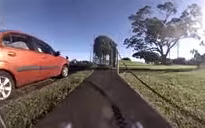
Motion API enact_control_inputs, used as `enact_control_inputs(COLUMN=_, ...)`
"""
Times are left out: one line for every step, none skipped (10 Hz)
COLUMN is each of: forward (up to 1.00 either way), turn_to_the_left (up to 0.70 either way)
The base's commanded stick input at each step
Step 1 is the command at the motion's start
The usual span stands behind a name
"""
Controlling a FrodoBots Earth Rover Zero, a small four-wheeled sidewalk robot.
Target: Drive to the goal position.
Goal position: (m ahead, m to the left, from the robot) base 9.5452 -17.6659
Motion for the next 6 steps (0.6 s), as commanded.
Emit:
enact_control_inputs(forward=0.70, turn_to_the_left=0.00)
enact_control_inputs(forward=0.70, turn_to_the_left=0.00)
enact_control_inputs(forward=0.70, turn_to_the_left=0.00)
enact_control_inputs(forward=0.70, turn_to_the_left=0.00)
enact_control_inputs(forward=0.70, turn_to_the_left=0.00)
enact_control_inputs(forward=0.70, turn_to_the_left=0.00)
